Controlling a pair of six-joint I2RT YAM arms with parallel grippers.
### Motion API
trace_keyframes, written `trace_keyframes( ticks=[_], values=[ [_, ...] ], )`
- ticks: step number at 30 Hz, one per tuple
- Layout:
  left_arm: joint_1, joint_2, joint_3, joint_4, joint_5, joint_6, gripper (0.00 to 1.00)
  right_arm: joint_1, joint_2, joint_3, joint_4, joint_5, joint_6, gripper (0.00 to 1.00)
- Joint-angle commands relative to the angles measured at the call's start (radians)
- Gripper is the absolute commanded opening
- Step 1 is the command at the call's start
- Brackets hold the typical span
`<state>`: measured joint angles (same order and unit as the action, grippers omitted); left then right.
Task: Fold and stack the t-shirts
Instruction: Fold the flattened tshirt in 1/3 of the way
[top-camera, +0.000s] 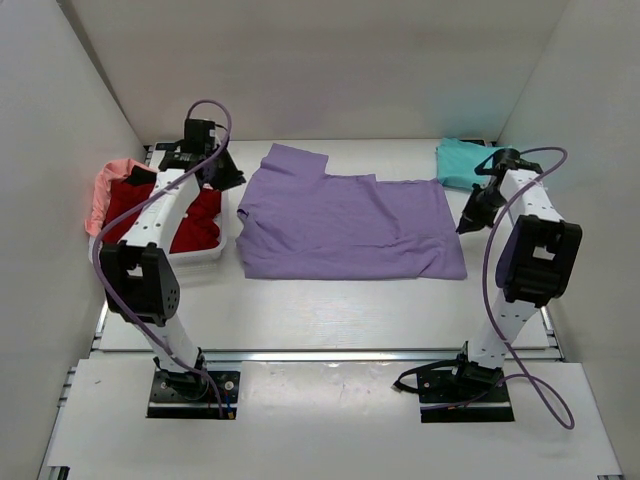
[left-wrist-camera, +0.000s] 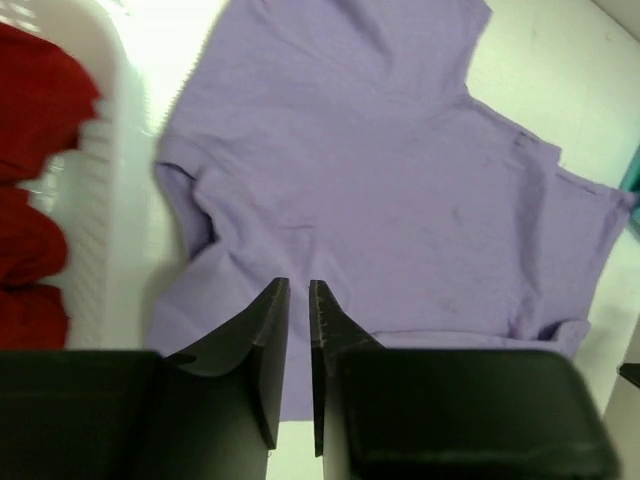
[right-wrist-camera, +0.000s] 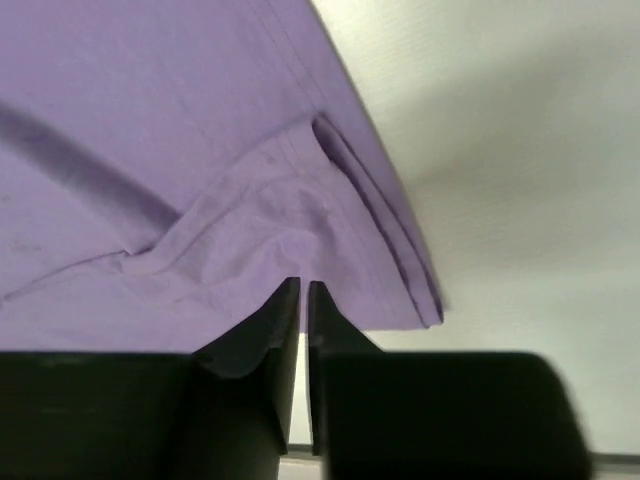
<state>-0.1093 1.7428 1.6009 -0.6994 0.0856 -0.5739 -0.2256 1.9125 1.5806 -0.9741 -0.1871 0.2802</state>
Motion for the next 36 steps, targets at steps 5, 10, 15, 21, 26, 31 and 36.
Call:
trace_keyframes(
  ticks=[5, 10, 15, 21, 26, 31, 36],
  values=[
    [-0.167, -0.063, -0.234, 0.078, 0.1, -0.072, 0.23, 0.058, -0.121, -0.18, 0.089, -0.015, 0.017, 0.0],
    [-0.207, -0.042, -0.386, 0.126, 0.106, -0.121, 0.19, 0.08, -0.113, -0.274, 0.158, -0.028, 0.03, 0.0],
    [-0.181, -0.014, -0.478, 0.115, 0.045, -0.132, 0.16, 0.083, -0.089, -0.317, 0.14, 0.067, 0.043, 0.0],
    [-0.178, 0.037, -0.515, 0.129, 0.005, -0.144, 0.16, 0.058, -0.116, -0.41, 0.092, 0.13, 0.042, 0.0],
    [-0.211, 0.084, -0.507, 0.124, -0.012, -0.133, 0.17, 0.065, -0.124, -0.485, 0.084, 0.167, 0.03, 0.0],
    [-0.21, 0.073, -0.556, 0.126, -0.029, -0.126, 0.18, 0.051, -0.176, -0.563, 0.084, 0.187, 0.036, 0.0],
    [-0.181, 0.031, -0.633, 0.107, -0.049, -0.133, 0.15, -0.006, -0.25, -0.625, 0.068, 0.238, 0.016, 0.0]
  ],
)
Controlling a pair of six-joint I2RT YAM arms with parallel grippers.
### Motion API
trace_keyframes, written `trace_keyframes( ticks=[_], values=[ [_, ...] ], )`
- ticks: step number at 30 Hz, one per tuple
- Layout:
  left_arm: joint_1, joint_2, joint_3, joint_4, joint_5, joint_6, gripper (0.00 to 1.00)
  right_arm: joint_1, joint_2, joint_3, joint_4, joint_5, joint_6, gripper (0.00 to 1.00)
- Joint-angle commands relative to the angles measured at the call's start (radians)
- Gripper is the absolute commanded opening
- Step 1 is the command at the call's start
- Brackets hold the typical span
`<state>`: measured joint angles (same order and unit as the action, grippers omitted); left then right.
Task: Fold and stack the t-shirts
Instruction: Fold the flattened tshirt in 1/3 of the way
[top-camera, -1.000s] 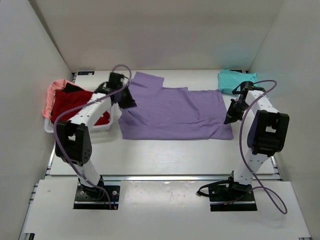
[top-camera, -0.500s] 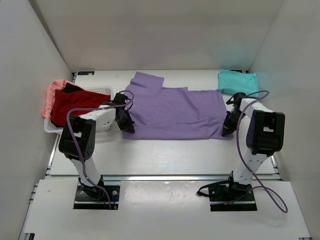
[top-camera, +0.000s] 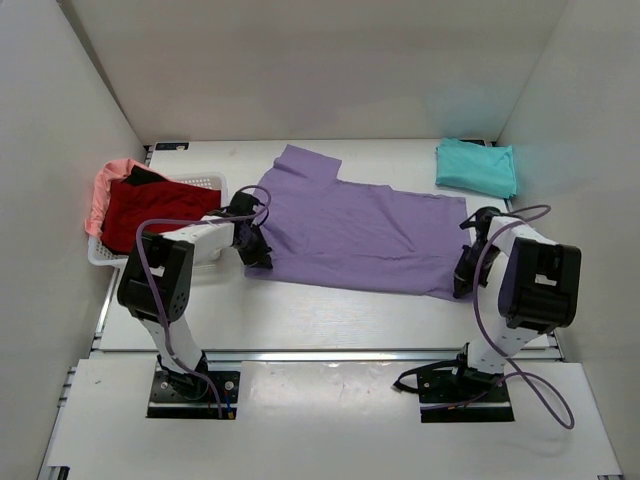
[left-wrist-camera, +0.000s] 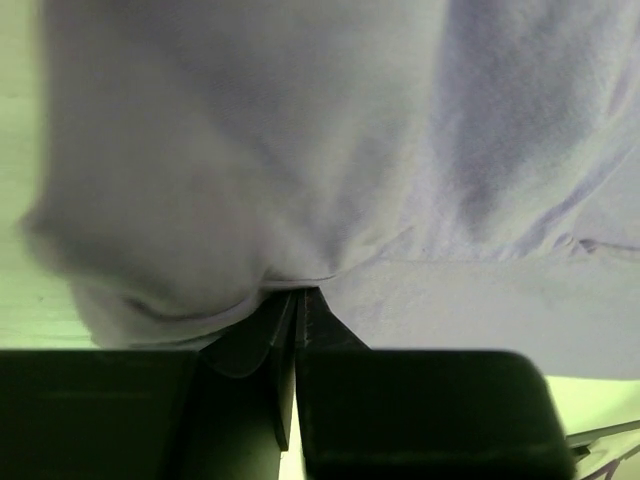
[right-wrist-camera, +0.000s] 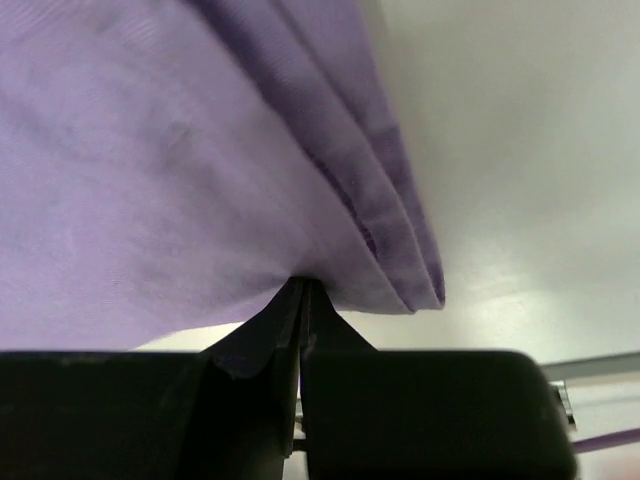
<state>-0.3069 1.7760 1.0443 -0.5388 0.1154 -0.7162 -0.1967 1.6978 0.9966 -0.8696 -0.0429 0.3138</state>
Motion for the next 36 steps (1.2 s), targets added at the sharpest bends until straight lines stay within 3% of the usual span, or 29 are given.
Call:
trace_keyframes(
  ticks=[1, 11, 19, 24, 28, 33, 36],
  values=[
    [0.02, -0.016, -0.082, -0.064, -0.091, 0.015, 0.13, -0.047, -0.038, -0.059, -0.046, 0.092, -0.016, 0.0],
    [0.002, -0.193, -0.207, -0.121, -0.076, 0.018, 0.08, -0.093, -0.132, -0.133, -0.063, 0.095, -0.054, 0.0],
    [-0.041, -0.245, -0.034, -0.112, 0.015, 0.043, 0.22, -0.032, -0.213, 0.009, -0.134, 0.064, -0.036, 0.0],
    [-0.035, -0.215, 0.06, -0.092, 0.057, 0.04, 0.23, -0.016, -0.257, 0.086, -0.149, 0.058, -0.042, 0.03],
    [-0.015, -0.167, 0.149, -0.101, 0.049, 0.043, 0.23, -0.046, -0.419, 0.048, -0.189, 0.022, -0.073, 0.04],
    [-0.014, -0.063, 0.262, -0.085, 0.058, 0.06, 0.23, -0.061, -0.682, -0.117, -0.024, -0.202, -0.091, 0.24],
    [-0.006, 0.025, 0.319, -0.07, 0.072, 0.04, 0.23, -0.108, -0.653, -0.176, 0.075, -0.267, -0.105, 0.28]
  ],
)
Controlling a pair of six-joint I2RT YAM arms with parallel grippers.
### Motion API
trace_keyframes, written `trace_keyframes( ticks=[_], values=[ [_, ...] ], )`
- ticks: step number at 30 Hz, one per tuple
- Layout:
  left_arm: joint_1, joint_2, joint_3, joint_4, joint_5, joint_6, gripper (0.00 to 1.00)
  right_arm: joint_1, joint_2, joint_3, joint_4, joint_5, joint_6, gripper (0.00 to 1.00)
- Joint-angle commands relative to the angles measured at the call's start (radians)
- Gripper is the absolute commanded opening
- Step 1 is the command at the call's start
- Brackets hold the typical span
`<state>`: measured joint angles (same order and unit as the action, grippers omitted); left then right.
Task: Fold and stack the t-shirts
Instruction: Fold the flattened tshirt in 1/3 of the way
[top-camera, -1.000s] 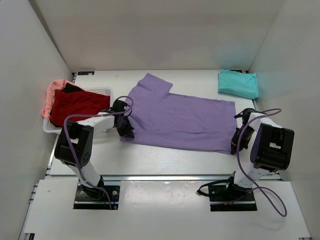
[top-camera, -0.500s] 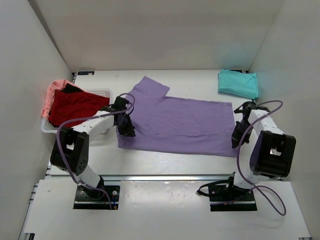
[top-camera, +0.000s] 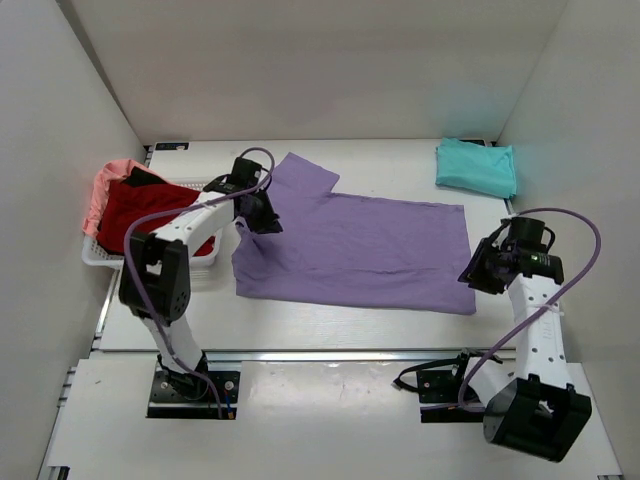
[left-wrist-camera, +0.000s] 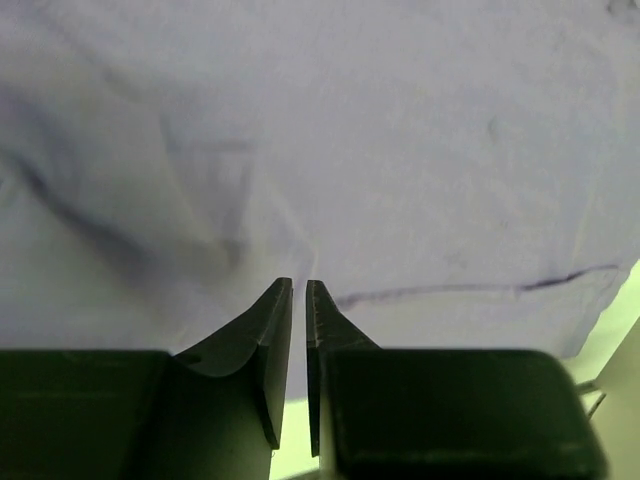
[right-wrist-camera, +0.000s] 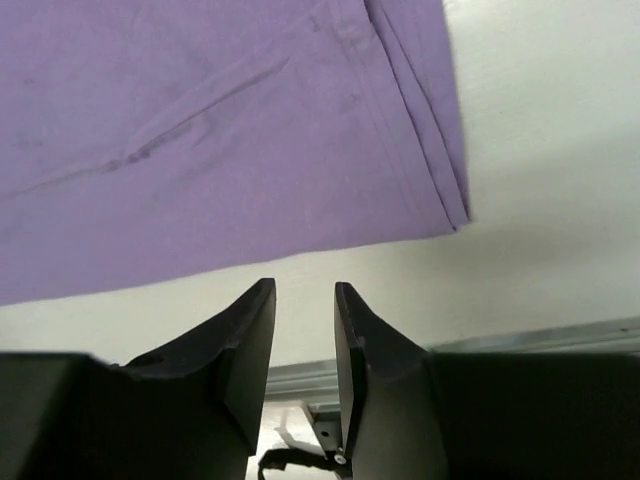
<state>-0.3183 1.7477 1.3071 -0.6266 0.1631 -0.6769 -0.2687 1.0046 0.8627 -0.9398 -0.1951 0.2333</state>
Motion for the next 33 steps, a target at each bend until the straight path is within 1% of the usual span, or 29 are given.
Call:
trace_keyframes(
  ticks=[1, 2, 4, 6, 9, 12, 19, 31, 33],
  values=[
    [0.008, 0.093, 0.085, 0.021, 0.024, -0.006, 0.22, -0.043, 0.078, -0.05, 0.162, -0.13, -0.037, 0.29],
    [0.016, 0.11, 0.118, 0.027, 0.021, -0.006, 0.21, -0.04, 0.098, -0.042, 0.189, -0.11, -0.055, 0.3],
    [0.036, 0.182, 0.165, 0.037, 0.026, -0.016, 0.22, -0.005, 0.169, -0.031, 0.217, -0.04, -0.084, 0.32],
    [0.054, 0.232, 0.222, 0.036, 0.038, -0.019, 0.21, 0.014, 0.25, 0.015, 0.231, 0.02, -0.106, 0.31],
    [0.068, 0.302, 0.293, 0.045, 0.039, -0.029, 0.2, 0.016, 0.322, 0.053, 0.266, 0.043, -0.103, 0.31],
    [0.064, 0.354, 0.329, 0.056, 0.052, -0.039, 0.2, 0.016, 0.377, 0.064, 0.289, 0.072, -0.112, 0.31],
    [0.05, 0.432, 0.348, 0.071, 0.082, -0.056, 0.19, 0.022, 0.46, 0.071, 0.318, 0.125, -0.121, 0.33],
    [0.064, 0.449, 0.36, 0.074, 0.088, -0.063, 0.2, 0.037, 0.52, 0.035, 0.325, 0.158, -0.104, 0.33],
    [0.061, 0.449, 0.356, 0.074, 0.09, -0.07, 0.2, 0.029, 0.523, 0.032, 0.325, 0.16, -0.097, 0.34]
  ],
)
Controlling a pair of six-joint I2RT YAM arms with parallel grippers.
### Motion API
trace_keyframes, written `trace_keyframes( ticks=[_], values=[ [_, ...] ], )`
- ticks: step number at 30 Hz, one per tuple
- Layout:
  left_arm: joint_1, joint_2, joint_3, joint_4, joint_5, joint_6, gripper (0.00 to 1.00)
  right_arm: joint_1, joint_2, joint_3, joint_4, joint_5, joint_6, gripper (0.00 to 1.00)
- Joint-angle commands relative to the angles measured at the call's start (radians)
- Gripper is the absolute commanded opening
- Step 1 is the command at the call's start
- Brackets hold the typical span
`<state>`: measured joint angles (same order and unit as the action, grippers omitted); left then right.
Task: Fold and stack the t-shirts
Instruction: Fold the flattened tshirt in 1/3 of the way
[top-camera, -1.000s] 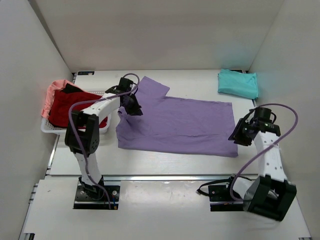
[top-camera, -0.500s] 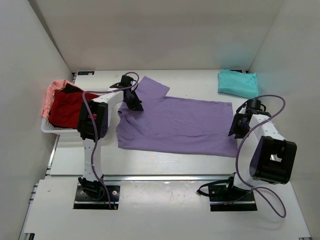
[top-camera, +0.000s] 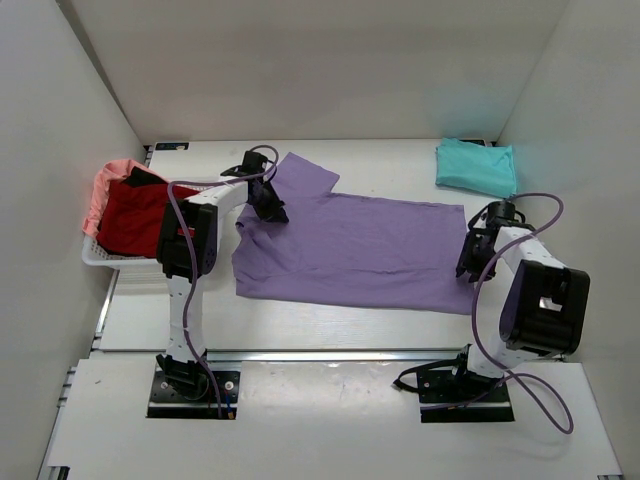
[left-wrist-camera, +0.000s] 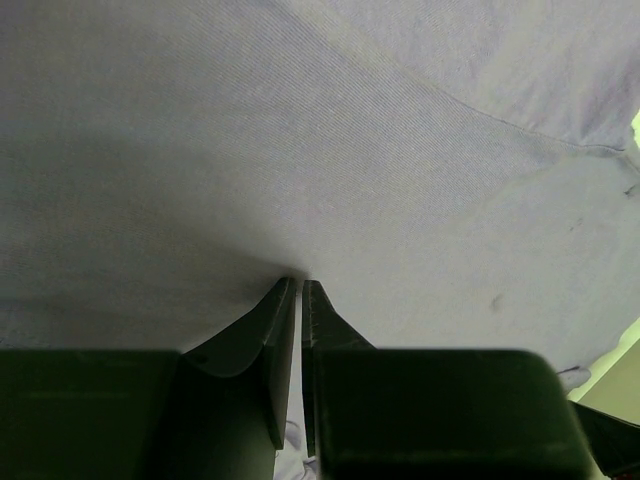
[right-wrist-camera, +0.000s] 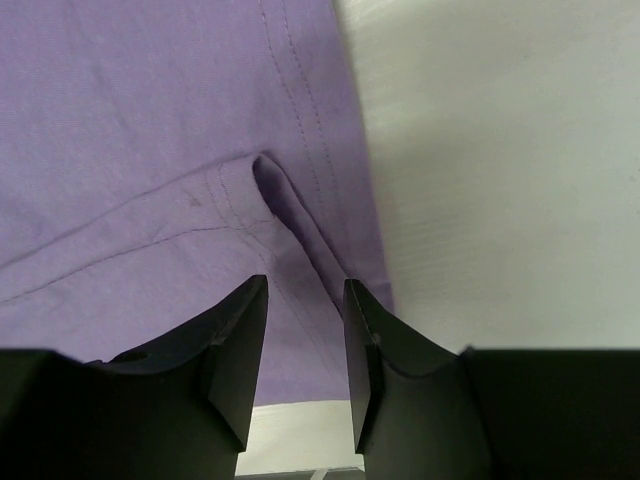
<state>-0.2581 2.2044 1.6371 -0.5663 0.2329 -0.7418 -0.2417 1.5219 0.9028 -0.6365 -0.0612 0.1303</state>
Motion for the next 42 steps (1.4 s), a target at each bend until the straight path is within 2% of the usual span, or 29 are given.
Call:
trace_keyframes(
  ticks=[1, 6, 7, 9, 10, 12, 20, 30, 42],
  values=[
    [0.002, -0.003, 0.027, 0.019, 0.017, -0.004, 0.2, 0.004, 0.011, -0.013, 0.023, 0.027, 0.011, 0.34],
    [-0.001, -0.012, 0.009, 0.017, 0.014, -0.005, 0.2, 0.018, 0.043, -0.031, 0.017, 0.04, 0.02, 0.33],
    [0.002, -0.015, 0.01, 0.016, 0.017, -0.007, 0.2, 0.016, 0.049, -0.03, 0.012, 0.034, 0.017, 0.29],
    [0.003, -0.02, 0.006, 0.014, 0.014, -0.005, 0.19, 0.016, 0.052, -0.034, 0.005, 0.035, 0.023, 0.15],
    [0.006, -0.021, -0.002, 0.014, 0.011, -0.005, 0.2, 0.018, 0.046, -0.031, 0.001, 0.037, 0.026, 0.04],
    [0.008, -0.026, -0.003, 0.014, 0.013, -0.008, 0.19, 0.019, 0.038, -0.036, 0.001, 0.034, 0.028, 0.0],
    [0.019, -0.035, -0.019, 0.002, -0.003, -0.005, 0.16, -0.011, -0.069, -0.07, -0.067, 0.04, 0.069, 0.0],
    [0.036, -0.048, -0.022, -0.012, -0.021, 0.004, 0.18, -0.048, -0.193, -0.113, -0.143, 0.018, 0.094, 0.0],
    [0.033, -0.051, -0.026, -0.009, -0.017, -0.002, 0.17, -0.058, -0.204, -0.127, -0.163, -0.014, 0.092, 0.0]
  ],
)
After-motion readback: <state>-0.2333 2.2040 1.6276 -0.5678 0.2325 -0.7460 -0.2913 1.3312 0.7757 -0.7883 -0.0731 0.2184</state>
